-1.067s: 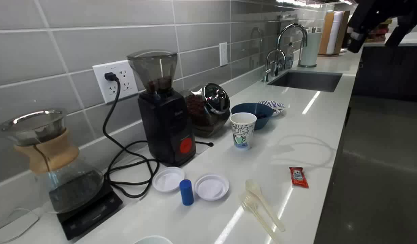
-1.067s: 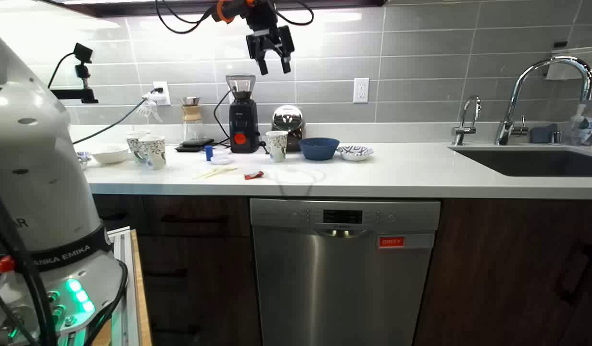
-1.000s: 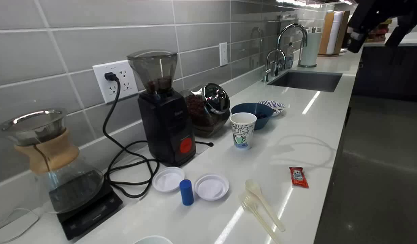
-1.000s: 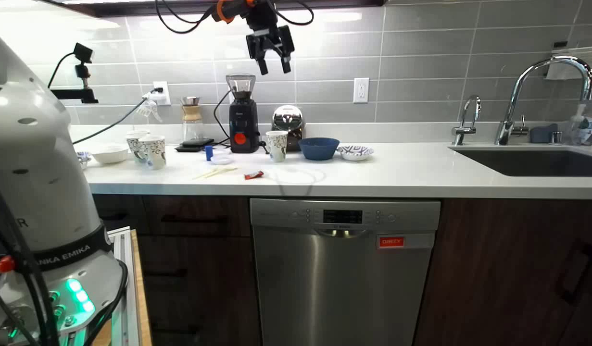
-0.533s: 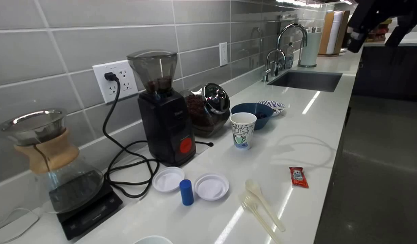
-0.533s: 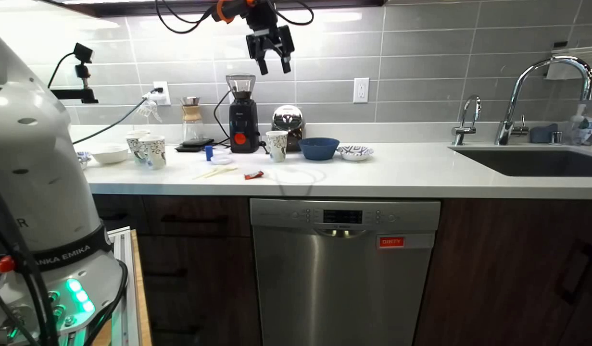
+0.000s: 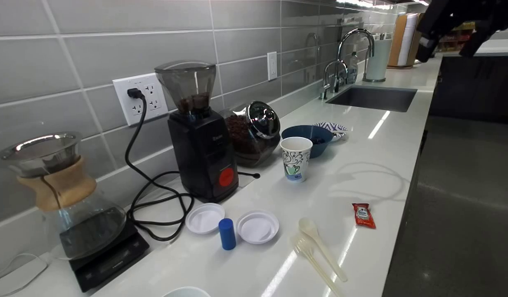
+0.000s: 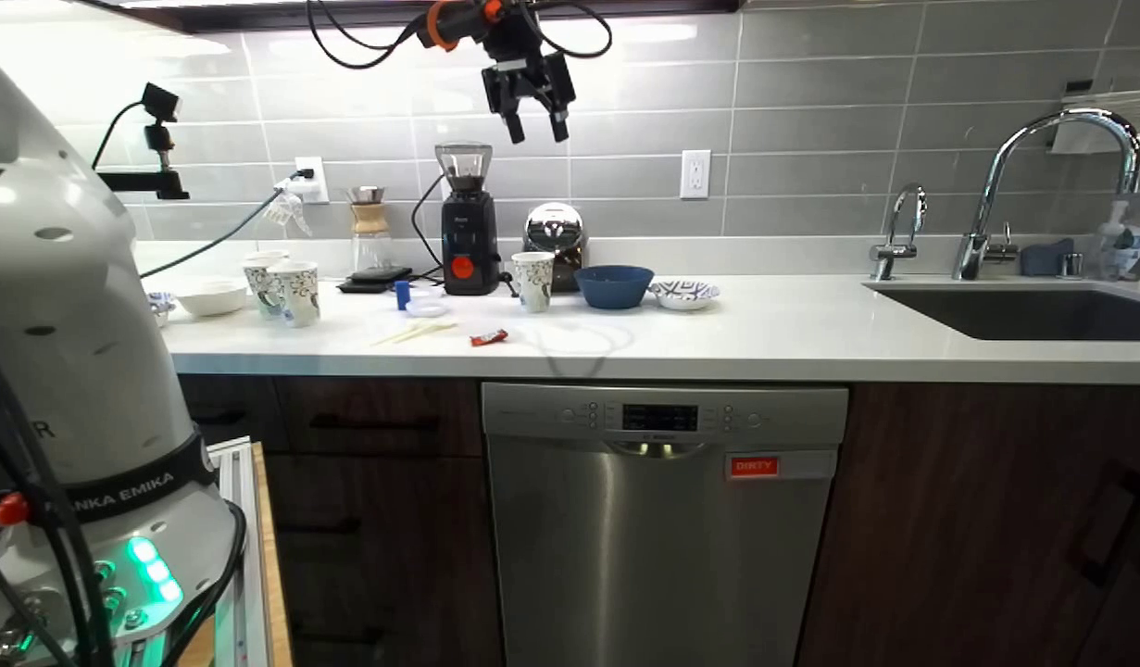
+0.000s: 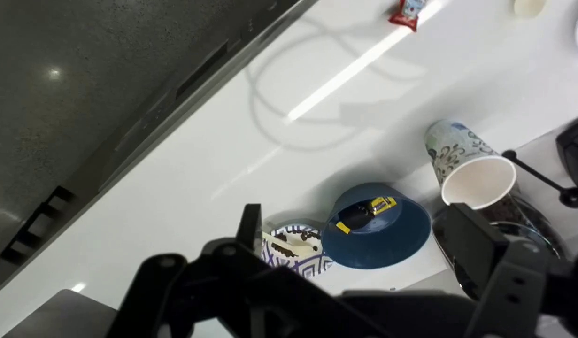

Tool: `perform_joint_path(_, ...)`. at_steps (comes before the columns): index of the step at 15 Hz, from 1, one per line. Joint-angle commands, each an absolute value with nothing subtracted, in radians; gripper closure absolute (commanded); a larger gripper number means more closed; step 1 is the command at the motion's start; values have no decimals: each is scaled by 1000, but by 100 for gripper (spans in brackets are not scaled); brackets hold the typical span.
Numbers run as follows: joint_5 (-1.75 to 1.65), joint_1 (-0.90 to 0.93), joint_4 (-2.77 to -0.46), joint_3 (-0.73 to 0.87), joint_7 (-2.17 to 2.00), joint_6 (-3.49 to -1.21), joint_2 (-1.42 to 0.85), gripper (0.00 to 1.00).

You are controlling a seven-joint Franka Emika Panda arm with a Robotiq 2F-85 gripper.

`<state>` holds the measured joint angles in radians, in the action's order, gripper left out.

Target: Move the black and white bowl forwards.

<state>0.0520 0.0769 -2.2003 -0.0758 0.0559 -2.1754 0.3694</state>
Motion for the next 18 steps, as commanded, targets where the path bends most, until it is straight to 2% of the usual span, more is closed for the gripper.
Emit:
perform_joint_path(1,155,112,-2099,-52,99,-2278,202,0)
perform_joint_path(12,205,56,-1639,-66,92,-2388,-342,0)
perform_joint_path(18,194,33,-1492,-69,64,-2593,-532,0)
